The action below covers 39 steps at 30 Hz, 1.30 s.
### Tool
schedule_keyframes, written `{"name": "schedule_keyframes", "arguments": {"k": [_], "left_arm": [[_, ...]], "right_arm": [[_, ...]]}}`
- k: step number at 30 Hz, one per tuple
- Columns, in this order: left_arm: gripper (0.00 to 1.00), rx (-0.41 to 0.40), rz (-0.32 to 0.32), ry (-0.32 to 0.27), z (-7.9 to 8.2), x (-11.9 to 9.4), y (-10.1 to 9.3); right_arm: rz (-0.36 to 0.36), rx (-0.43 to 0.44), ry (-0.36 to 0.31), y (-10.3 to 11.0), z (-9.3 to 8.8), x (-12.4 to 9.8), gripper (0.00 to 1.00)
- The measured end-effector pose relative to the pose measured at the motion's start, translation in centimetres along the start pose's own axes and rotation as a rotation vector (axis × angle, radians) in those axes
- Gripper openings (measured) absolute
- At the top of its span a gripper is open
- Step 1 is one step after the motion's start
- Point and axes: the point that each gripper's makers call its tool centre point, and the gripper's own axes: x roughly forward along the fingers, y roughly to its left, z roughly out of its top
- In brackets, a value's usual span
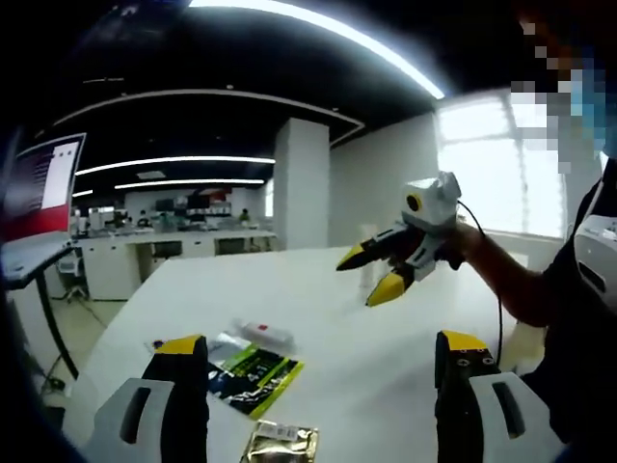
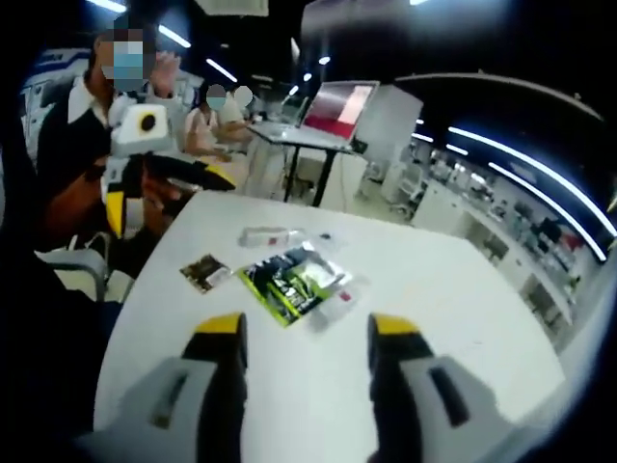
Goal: Arrange the skincare products in the storage area until every visible bottle or jar stands upright without overlapping.
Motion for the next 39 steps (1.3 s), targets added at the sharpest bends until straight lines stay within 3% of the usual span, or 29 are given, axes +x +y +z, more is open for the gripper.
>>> {"name": "schedule_keyframes", "arguments": {"k": [23,39], "left_arm": [[0.99,-0.039,-0.024,0.012,-1.4,0.7,0.4],[0.98,-0.083,-0.032,0.007,-2.4,0.6,1.2]], "right_arm": [[-0.014,0.131,0.022,-0.5,-1.9,4.7,0.41],[-0.032,0.213,0.042,-2.2,-3.2,7.9,0.36]]}}
